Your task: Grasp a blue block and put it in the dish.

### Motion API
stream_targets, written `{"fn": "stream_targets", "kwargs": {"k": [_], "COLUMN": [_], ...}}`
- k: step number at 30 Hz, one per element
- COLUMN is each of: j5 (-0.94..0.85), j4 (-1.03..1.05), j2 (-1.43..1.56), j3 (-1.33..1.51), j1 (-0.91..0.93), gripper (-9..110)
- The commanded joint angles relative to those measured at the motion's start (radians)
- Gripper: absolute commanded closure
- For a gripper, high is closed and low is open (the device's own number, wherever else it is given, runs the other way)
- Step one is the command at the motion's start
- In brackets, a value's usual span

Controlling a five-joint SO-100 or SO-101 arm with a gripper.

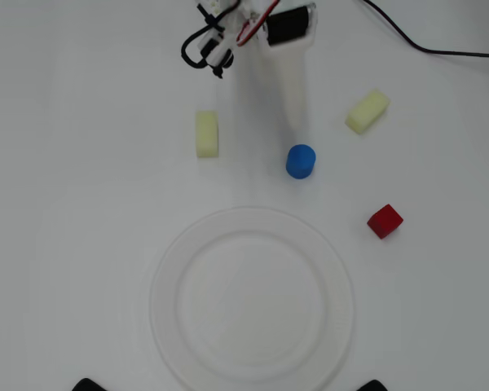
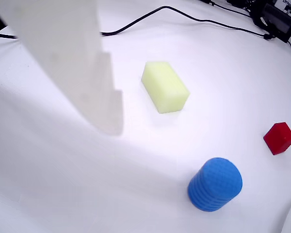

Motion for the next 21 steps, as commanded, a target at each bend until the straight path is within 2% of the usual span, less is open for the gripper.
{"fn": "stream_targets", "kwargs": {"k": [1,9,21], "j5": [0.015,0.011,0.012], "j4": [-0.009,-0.153,-0.255], "j2": [-0.1,-0.298,-0.505], "j3": [-0.072,-0.077,-0.14], "j1": [-0.018,-0.075,-0.124], "gripper": [65,66,67]}}
